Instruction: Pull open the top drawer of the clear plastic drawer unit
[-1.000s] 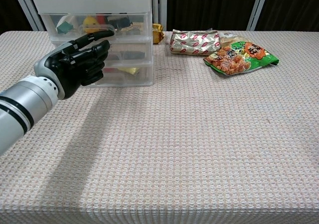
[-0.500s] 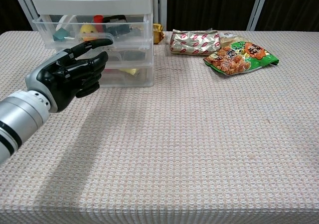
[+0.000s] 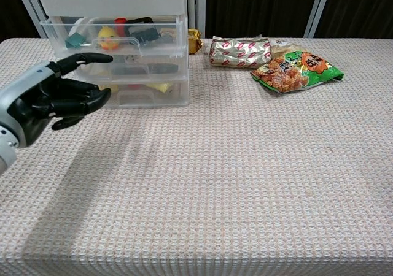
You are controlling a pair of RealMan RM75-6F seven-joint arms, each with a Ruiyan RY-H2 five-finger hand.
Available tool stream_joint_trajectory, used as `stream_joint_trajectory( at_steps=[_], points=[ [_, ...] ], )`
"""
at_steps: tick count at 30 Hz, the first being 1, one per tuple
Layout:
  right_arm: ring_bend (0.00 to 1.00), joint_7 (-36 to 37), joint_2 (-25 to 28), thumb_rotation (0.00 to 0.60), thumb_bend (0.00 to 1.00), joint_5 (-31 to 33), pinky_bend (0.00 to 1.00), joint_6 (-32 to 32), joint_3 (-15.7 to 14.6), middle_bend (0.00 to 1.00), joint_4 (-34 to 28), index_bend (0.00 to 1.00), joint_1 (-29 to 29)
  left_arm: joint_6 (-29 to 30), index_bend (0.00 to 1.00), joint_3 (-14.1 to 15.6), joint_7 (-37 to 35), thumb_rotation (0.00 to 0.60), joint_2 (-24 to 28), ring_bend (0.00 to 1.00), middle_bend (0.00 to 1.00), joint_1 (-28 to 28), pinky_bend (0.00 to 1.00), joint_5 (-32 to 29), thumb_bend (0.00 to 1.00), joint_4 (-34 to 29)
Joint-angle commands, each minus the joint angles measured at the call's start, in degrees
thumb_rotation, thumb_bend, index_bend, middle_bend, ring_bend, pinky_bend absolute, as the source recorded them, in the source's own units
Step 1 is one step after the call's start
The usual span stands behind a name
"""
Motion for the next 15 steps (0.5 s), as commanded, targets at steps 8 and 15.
stream_joint_trajectory(
  at_steps=[8,15],
  points=[
    [0.00,0.5,0.2,0.600,0.08,-0.2,0.00,0.8,0.2,0.06,0.4,0.00,-0.1,0.6,0.27,-1.8,27.5,0.600,16.1,0.90,0.78,-3.9,1.00,8.3,0.36,-10.0],
    [0.00,1.3,0.3,0.600,0.08,0.1,0.00,1.2,0.2,0.06,1.0,0.00,-0.5,-5.7,0.25,-5.6,31.9,0.600,18.4,0.90,0.79,-8.2,1.00,1.9,0.35,-10.3]
  ],
)
